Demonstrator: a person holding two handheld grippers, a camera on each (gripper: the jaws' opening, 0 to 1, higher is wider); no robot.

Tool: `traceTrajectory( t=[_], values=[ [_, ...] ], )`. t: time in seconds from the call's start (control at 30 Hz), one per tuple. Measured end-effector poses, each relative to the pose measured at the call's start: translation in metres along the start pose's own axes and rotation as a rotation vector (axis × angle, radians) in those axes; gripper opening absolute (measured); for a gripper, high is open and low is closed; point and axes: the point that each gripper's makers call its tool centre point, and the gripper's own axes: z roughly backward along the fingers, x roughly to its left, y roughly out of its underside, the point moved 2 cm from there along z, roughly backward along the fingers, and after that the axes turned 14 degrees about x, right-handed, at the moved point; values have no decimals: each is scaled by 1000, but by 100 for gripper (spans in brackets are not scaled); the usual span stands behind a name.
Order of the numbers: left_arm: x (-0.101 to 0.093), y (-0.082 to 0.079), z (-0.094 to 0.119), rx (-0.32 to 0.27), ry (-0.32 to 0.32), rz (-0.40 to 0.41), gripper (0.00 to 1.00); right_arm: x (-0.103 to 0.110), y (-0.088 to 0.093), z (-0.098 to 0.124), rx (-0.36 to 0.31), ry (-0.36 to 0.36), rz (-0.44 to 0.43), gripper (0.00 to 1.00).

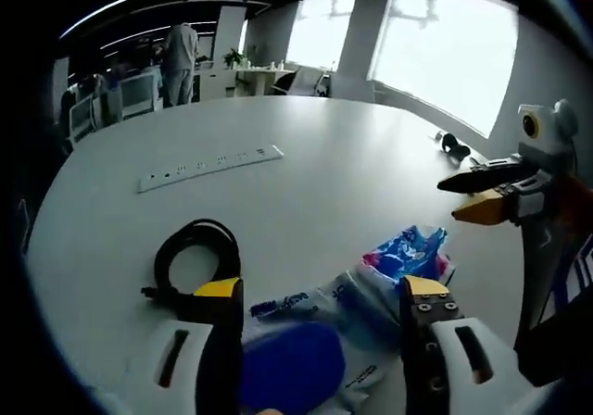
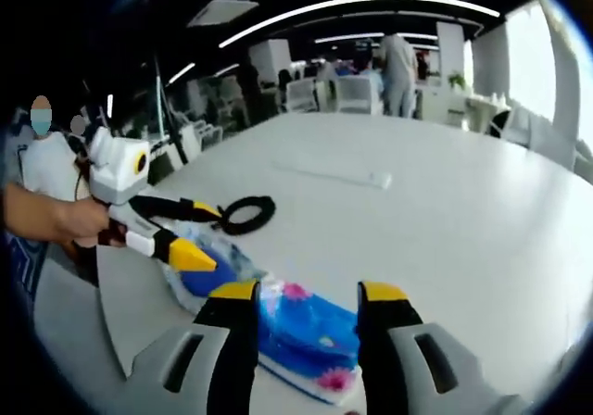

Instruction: Arrange the tabletop items into an orderly group along one side of the table until the central work area is clear of visible clutter.

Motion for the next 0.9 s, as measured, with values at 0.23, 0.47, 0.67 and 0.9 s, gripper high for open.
traceTrajectory(
  t=[0.23,0.47,0.67,0.9],
  values=[
    [10,1,5,2,-27,-1,72,5,-6,-5,-1,-7,12,45],
    [22,2,13,4,-52,2,71,15,-12,-12,-6,-25,21,46],
    [36,1,18,0,-78,9,72,24,-17,-16,-6,-43,33,47],
    [43,3,23,-3,-98,14,72,29,-20,-19,-5,-51,39,49]
  ],
)
